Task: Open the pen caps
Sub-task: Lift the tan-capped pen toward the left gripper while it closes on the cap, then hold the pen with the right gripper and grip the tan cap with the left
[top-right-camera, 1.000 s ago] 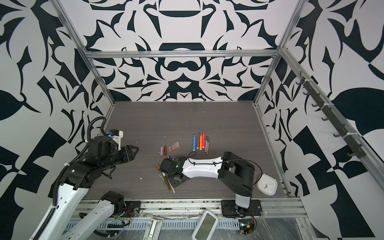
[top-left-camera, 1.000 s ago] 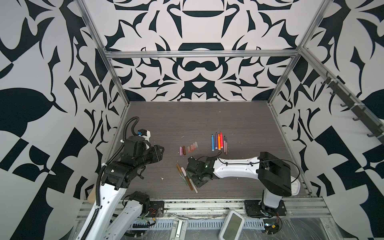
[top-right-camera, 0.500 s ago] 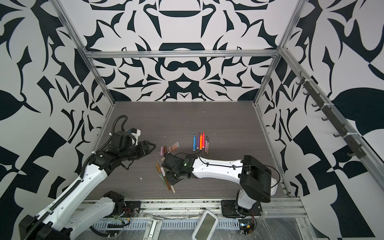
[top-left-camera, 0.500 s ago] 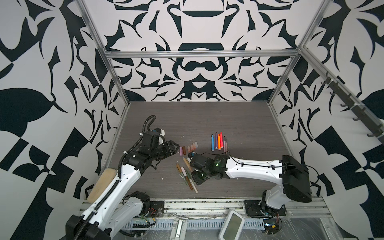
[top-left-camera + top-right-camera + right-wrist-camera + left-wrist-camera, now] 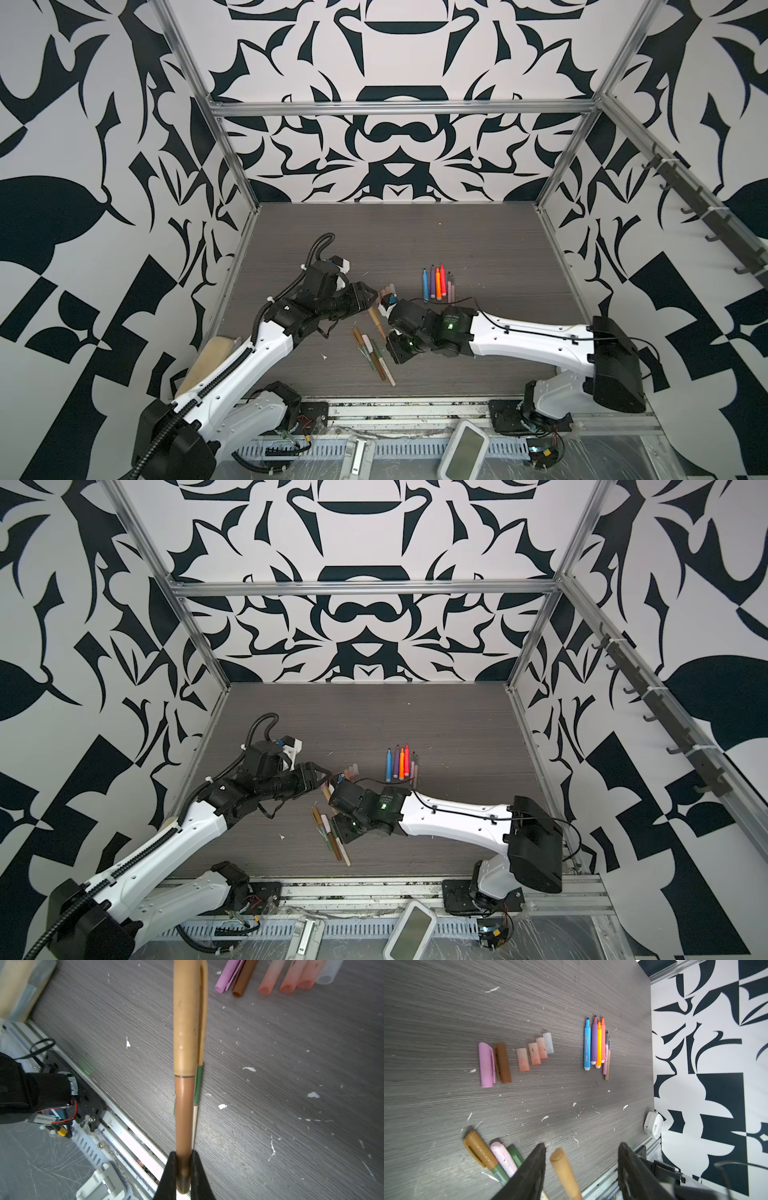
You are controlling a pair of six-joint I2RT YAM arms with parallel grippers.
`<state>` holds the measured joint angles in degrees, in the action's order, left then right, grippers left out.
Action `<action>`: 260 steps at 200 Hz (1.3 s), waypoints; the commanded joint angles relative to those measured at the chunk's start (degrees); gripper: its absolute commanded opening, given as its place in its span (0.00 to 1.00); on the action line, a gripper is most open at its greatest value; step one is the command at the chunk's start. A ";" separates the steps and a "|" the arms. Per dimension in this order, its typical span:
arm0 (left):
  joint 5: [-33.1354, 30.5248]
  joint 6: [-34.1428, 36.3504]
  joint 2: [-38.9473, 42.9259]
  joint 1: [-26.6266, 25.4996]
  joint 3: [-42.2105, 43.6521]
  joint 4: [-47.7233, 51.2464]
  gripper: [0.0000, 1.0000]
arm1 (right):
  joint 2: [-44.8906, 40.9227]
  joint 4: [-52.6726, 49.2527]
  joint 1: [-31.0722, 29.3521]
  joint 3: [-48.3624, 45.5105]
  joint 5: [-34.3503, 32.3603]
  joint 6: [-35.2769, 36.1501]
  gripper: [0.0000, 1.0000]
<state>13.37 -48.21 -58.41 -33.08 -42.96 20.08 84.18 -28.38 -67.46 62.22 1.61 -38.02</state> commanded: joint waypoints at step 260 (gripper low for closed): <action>2.13 -4.08 -1.00 -4.89 0.99 -5.63 0.00 | -5.39 2.92 1.16 -1.32 -2.09 -0.17 0.17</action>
<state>14.46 -52.31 -60.36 -37.80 -42.74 14.83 80.49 -26.39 -66.54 60.90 -0.01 -38.20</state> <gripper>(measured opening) 0.140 0.167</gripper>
